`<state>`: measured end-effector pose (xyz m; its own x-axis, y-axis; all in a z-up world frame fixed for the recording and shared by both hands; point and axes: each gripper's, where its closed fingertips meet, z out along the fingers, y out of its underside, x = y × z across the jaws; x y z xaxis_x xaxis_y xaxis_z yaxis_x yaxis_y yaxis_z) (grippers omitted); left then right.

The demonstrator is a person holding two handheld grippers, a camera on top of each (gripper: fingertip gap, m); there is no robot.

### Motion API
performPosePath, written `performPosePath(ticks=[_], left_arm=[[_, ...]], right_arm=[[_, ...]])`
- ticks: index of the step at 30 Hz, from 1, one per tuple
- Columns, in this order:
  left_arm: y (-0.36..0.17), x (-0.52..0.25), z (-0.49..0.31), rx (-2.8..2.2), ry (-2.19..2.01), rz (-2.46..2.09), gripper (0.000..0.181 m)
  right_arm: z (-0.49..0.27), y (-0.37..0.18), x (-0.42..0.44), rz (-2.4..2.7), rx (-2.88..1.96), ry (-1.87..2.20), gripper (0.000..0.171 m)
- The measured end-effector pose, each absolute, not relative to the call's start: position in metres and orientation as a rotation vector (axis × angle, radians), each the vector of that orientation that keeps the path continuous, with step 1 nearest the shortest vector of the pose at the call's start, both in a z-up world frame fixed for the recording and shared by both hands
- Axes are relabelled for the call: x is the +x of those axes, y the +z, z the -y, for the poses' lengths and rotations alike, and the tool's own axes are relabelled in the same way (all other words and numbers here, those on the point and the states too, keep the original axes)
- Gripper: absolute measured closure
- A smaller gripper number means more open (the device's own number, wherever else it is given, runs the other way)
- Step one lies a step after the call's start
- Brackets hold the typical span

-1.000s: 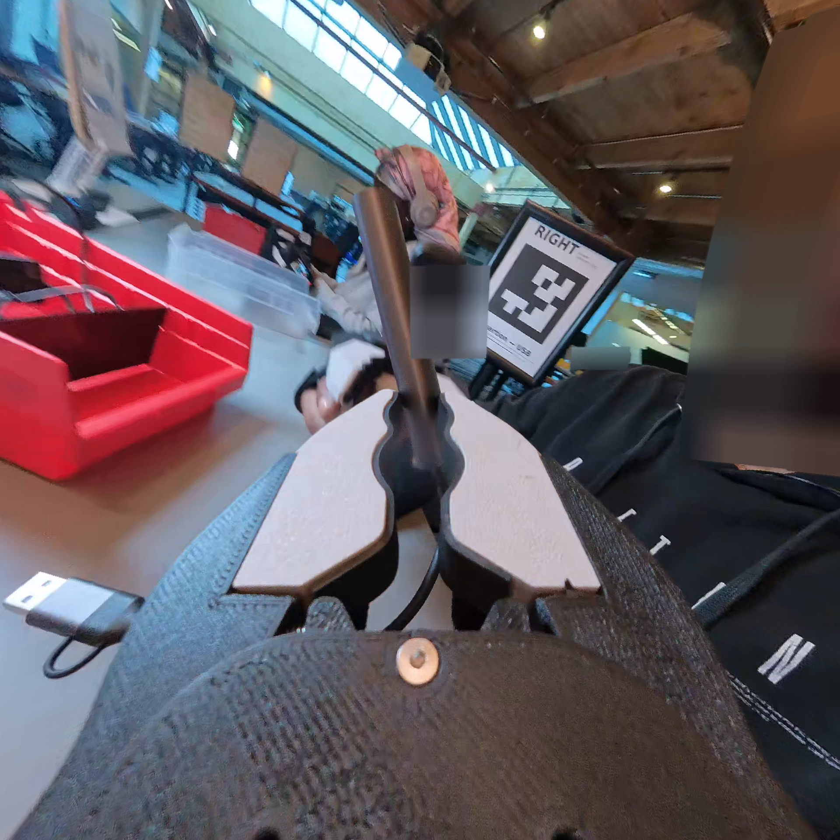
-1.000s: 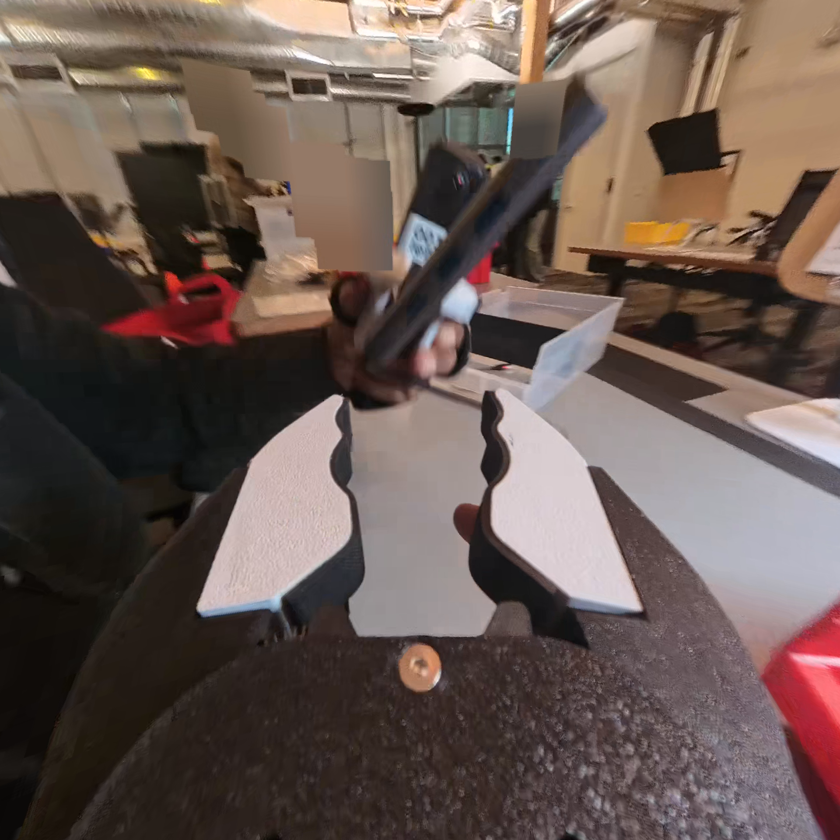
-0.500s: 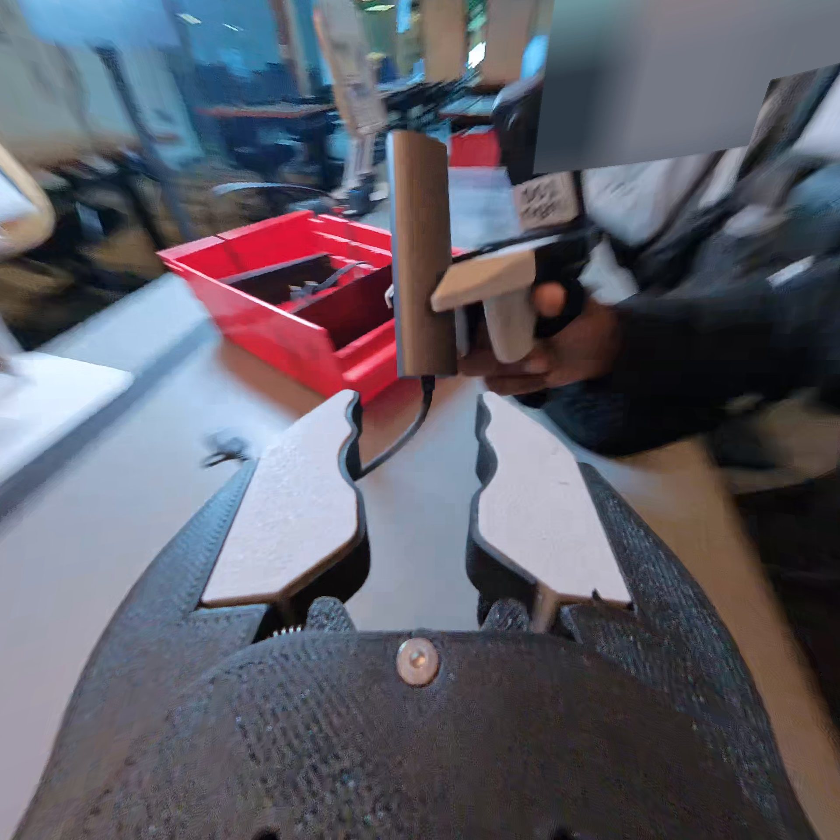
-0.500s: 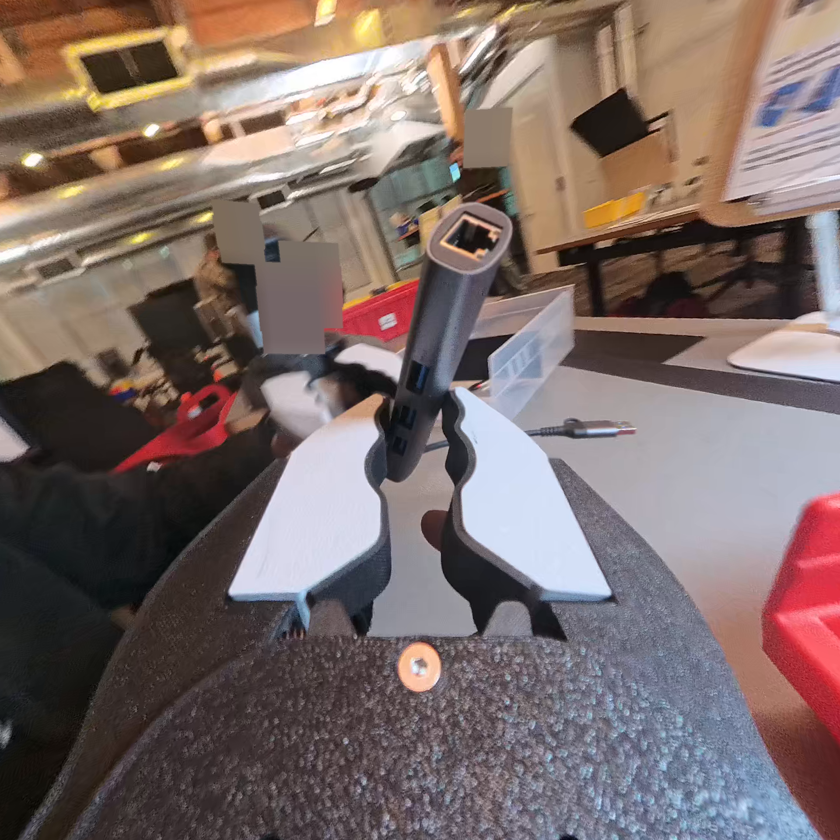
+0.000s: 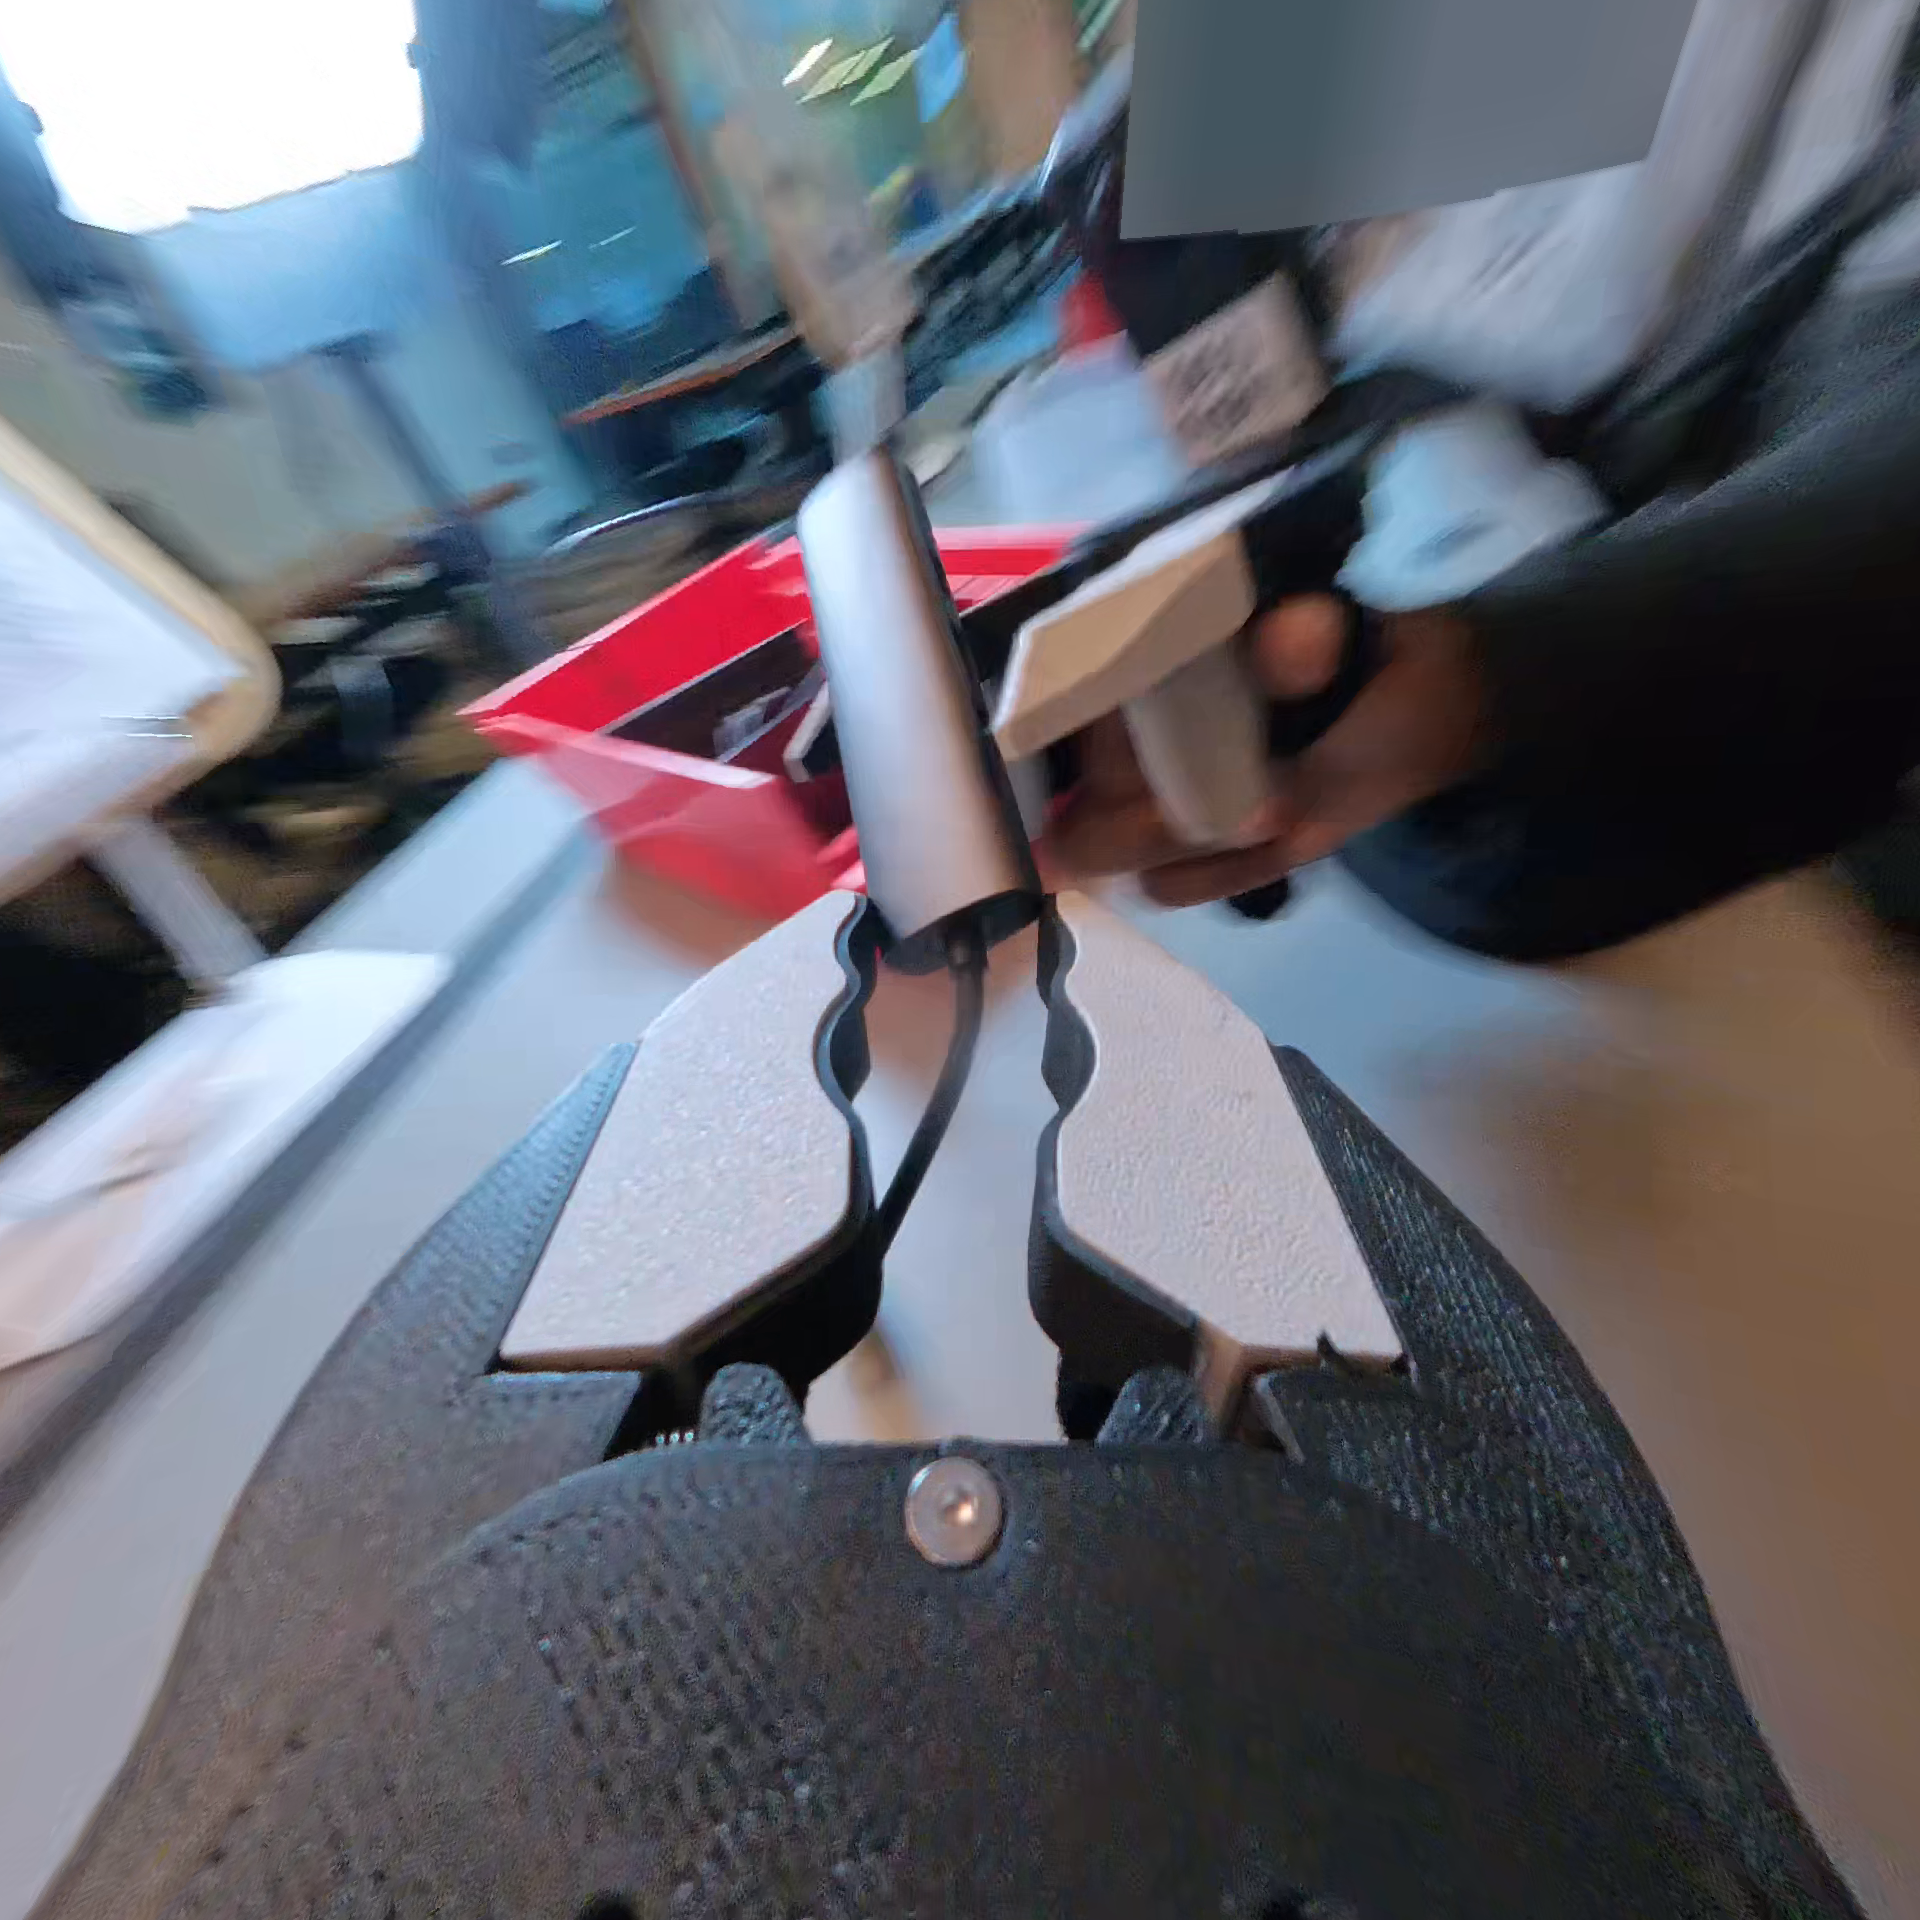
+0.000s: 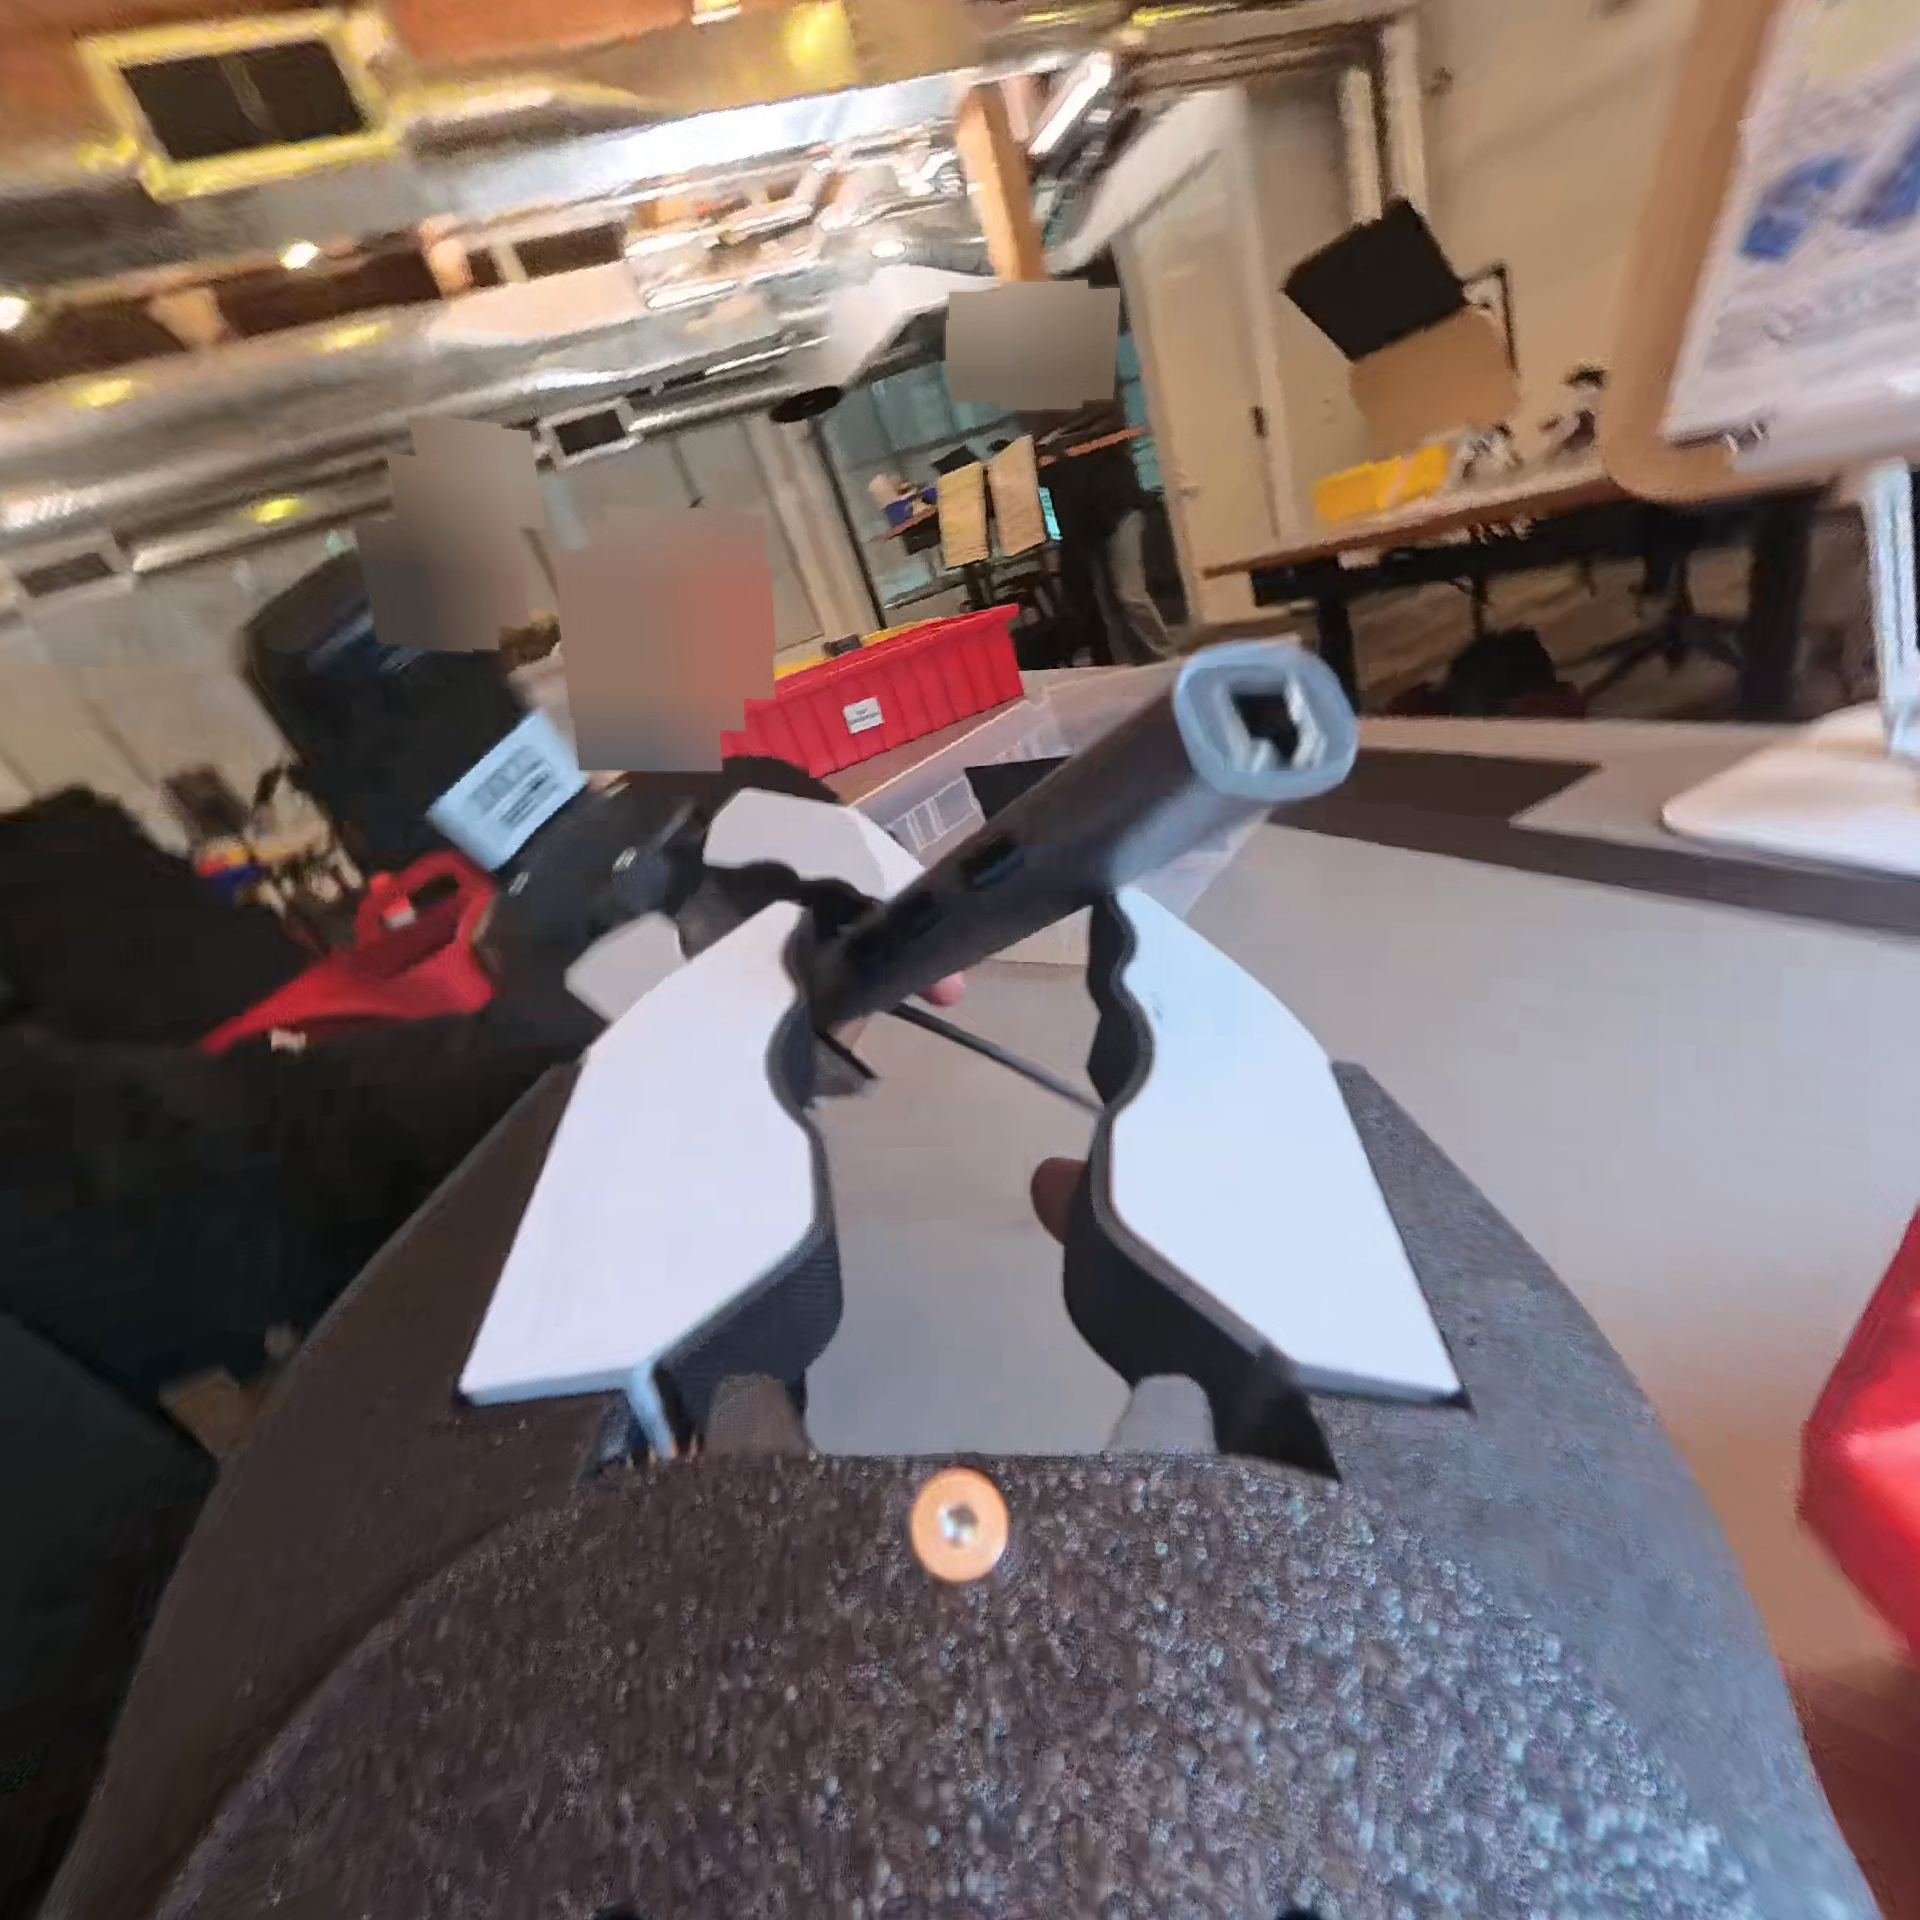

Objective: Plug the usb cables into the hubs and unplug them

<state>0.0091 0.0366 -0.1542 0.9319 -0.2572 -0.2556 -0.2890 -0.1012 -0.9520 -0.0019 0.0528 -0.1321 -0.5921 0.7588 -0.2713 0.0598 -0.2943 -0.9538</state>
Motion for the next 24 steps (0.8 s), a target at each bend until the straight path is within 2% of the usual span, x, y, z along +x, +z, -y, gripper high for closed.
performPosePath(ticks=[2,3,4,6,8,9,13,15,22,24], left_arm=[[-0.144,0.026,-0.018,-1.603,-0.410,-0.441,0.152],[-0.140,0.028,-0.012,-1.550,-0.539,-0.438,0.152],[-0.141,0.027,-0.008,-1.520,-0.632,-0.429,0.160],[-0.141,0.027,-0.003,-1.466,-0.822,-0.395,0.166],[-0.146,0.022,-0.004,-1.453,-0.912,-0.354,0.166],[-0.146,0.020,-0.004,-1.435,-0.940,-0.333,0.167],[-0.148,0.018,-0.008,-1.428,-0.967,-0.294,0.167],[-0.152,0.013,-0.013,-1.473,-0.919,-0.269,0.167],[-0.178,0.002,-0.022,-1.769,-0.113,-0.539,0.142],[-0.194,0.009,-0.027,-1.829,0.044,-0.646,0.148]], right_arm=[[-0.046,-0.128,0.009,1.576,-0.880,1.965,0.106],[-0.040,-0.129,0.015,1.632,-0.828,1.981,0.103],[-0.033,-0.131,0.020,1.684,-0.773,1.973,0.102],[-0.019,-0.133,0.029,1.732,-0.641,1.901,0.113],[-0.011,-0.135,0.032,1.736,-0.548,1.764,0.135],[-0.011,-0.137,0.030,1.729,-0.525,1.669,0.141],[-0.018,-0.138,0.024,1.698,-0.479,1.414,0.152],[-0.022,-0.139,0.021,1.703,-0.498,1.332,0.153],[-0.029,-0.169,0.018,1.875,-0.479,0.975,0.154],[-0.022,-0.176,0.019,1.926,-0.468,0.959,0.154]])
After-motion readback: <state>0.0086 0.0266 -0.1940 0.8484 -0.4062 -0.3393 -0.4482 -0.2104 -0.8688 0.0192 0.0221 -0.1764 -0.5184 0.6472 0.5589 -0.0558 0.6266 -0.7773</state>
